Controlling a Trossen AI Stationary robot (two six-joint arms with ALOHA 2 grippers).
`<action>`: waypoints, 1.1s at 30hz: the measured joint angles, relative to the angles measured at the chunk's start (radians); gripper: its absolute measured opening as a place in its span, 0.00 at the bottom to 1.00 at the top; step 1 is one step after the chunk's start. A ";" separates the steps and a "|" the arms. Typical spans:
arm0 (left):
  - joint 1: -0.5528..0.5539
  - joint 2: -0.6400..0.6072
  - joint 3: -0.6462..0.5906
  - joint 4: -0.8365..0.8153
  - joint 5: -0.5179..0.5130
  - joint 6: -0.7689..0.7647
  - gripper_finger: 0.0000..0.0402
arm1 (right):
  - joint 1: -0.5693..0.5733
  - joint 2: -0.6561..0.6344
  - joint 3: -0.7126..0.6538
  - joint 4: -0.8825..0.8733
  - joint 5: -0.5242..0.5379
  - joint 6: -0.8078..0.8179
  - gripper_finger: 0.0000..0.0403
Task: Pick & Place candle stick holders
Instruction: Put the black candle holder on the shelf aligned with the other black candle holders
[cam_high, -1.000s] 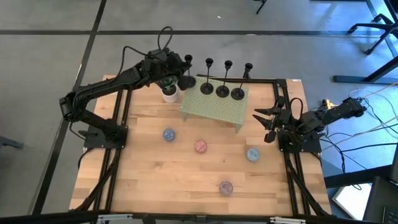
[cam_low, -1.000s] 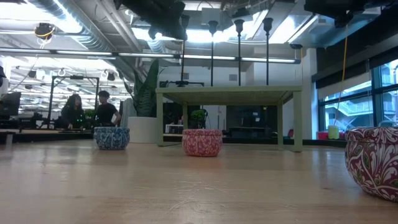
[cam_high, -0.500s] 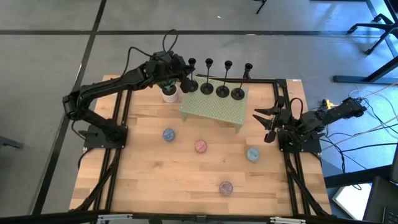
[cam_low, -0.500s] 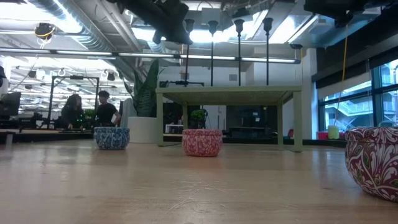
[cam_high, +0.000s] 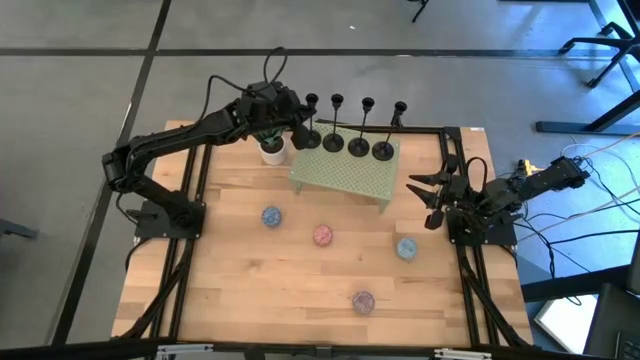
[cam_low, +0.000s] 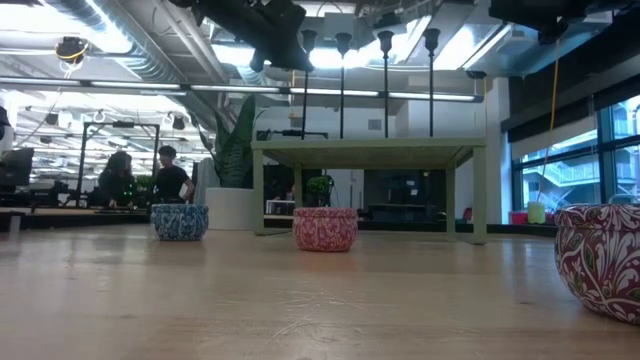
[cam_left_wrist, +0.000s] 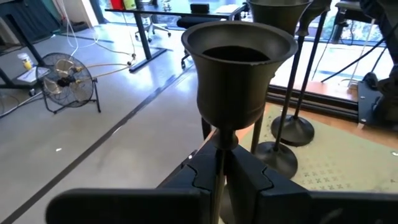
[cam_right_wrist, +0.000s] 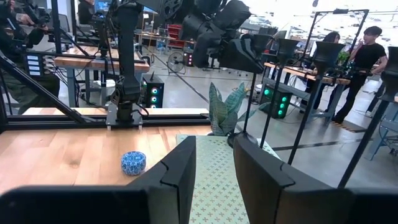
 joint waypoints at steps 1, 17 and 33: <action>0.000 0.000 0.000 0.000 0.000 -0.001 0.05 | 0.000 0.000 0.000 0.000 0.000 0.000 0.28; 0.000 0.000 0.000 -0.002 0.001 -0.018 0.06 | 0.000 0.000 0.000 0.000 0.000 0.001 0.28; -0.001 -0.003 0.000 -0.010 0.001 0.009 0.21 | 0.000 0.000 0.000 0.000 0.000 0.002 0.28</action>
